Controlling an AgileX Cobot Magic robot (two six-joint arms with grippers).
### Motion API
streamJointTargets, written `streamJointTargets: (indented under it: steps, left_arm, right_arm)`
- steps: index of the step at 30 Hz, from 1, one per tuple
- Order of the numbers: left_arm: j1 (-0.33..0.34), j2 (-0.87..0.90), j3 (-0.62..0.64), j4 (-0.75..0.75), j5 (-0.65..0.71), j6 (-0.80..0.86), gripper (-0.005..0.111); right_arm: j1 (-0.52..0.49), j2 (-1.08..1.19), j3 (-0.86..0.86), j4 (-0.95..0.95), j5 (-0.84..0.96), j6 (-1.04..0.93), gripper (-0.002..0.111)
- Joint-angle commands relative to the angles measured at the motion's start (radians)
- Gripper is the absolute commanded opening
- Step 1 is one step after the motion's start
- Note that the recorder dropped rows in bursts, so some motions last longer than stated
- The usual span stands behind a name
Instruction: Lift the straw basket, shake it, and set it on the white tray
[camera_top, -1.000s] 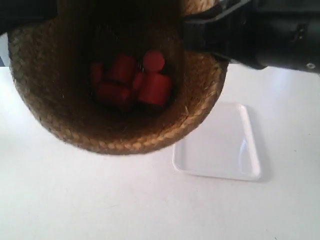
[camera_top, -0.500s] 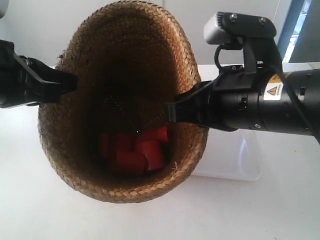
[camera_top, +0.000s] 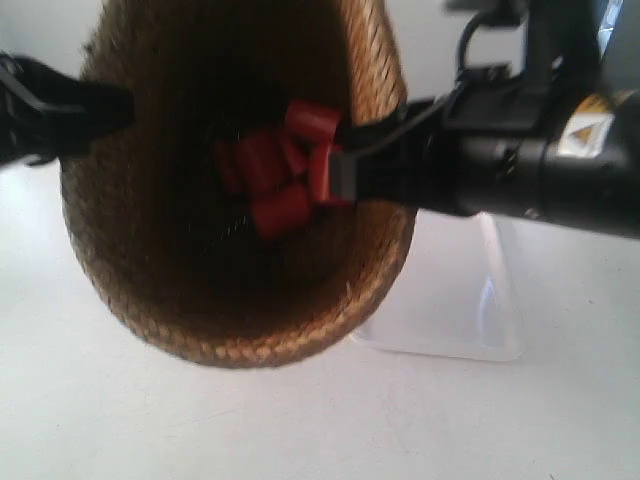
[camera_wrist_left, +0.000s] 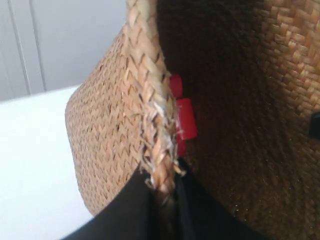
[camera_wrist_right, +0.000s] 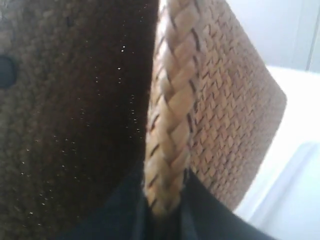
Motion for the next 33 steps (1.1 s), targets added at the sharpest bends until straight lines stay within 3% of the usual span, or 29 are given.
streamJointTargets:
  steps: [1,10,13,18,23,27,33]
  left_arm:
    - [-0.004,0.021,0.013,-0.014,0.044,-0.004,0.000]
    - [-0.001,0.023,0.013,0.014,0.010,-0.002,0.000]
    - [0.052,0.011,0.013,0.034,-0.001,-0.011,0.000]
    - [0.164,-0.001,0.013,0.065,0.098,-0.011,0.000]
    - [0.164,-0.001,0.005,0.048,0.106,-0.007,0.000]
    - [0.164,-0.047,-0.147,-0.046,0.197,0.052,0.000]
    - [0.164,0.040,-0.023,0.002,0.180,0.043,0.000]
  right_arm:
    - [0.004,0.033,0.011,0.000,0.038,0.002,0.000]
    - [0.004,0.029,0.011,-0.006,0.056,0.002,0.000]
    - [-0.007,0.029,0.011,-0.006,0.074,0.002,0.000]
    - [-0.086,0.005,0.011,-0.025,0.091,0.018,0.000]
    - [-0.085,0.017,0.009,-0.025,0.062,0.018,0.000]
    - [-0.063,-0.094,-0.141,-0.008,0.112,-0.019,0.000]
    - [-0.075,-0.028,0.001,-0.048,0.098,0.059,0.000]
